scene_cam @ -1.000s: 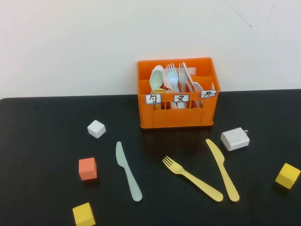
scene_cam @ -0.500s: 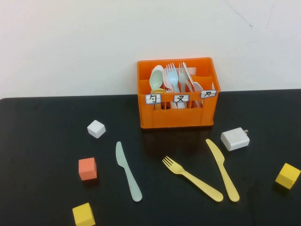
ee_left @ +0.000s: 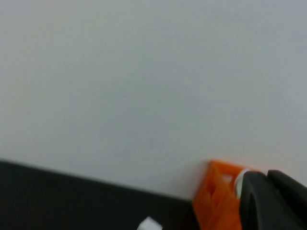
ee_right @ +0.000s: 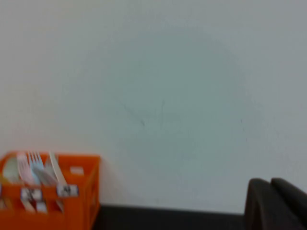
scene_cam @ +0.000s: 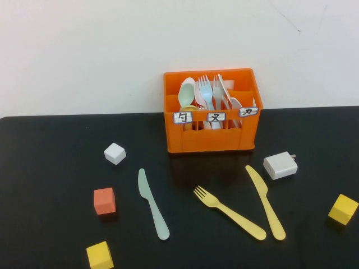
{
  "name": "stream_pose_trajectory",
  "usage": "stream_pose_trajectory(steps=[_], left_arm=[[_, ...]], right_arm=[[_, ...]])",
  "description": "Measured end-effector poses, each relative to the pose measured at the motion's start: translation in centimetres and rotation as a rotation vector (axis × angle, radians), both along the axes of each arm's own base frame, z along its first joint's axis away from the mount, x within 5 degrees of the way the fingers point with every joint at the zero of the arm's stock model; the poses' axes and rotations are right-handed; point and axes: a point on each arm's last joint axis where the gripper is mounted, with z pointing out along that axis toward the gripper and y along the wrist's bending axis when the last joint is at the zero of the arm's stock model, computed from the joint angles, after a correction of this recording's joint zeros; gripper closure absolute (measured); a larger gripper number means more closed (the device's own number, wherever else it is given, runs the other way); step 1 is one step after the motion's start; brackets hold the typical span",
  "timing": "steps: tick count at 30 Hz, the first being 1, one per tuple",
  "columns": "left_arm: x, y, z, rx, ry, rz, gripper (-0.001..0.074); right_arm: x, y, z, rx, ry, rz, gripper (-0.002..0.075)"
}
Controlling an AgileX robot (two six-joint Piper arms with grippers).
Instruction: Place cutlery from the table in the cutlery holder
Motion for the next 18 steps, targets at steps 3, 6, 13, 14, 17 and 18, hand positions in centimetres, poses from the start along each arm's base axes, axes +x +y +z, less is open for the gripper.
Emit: stream_pose_trajectory(steps=[3, 6, 13, 14, 17, 18], left_arm=[[1.6, -0.2, 0.4, 0.003, 0.204, -0.004, 0.0736], [3.5, -0.4, -0.5, 0.004, 0.398, -0.009, 0.0736], [7.1, -1.3, -3.5, -0.098, 0.703, -0.048, 0.0737], [7.6, -1.5, -4.0, -0.104, 0.745, -0.058, 0.0737], [8.9, -2.2, -5.4, -0.128, 0.882, -0.11, 0.0736], [9.4, -2.5, -5.8, -0.139, 0.927, -0.132, 0.0736]], right_arm=[[0.9, 0.0, 1.1, -0.088, 0.102, -0.005, 0.0728], [2.1, 0.1, 1.5, -0.148, 0.216, -0.001, 0.0728], [5.0, 0.7, -1.0, -0.244, 0.575, 0.092, 0.0728], [5.2, 0.9, -1.4, -0.261, 0.618, 0.117, 0.0728], [5.9, 1.4, -2.2, -0.286, 0.7, 0.193, 0.0728], [6.1, 1.6, -2.4, -0.296, 0.715, 0.218, 0.0728]])
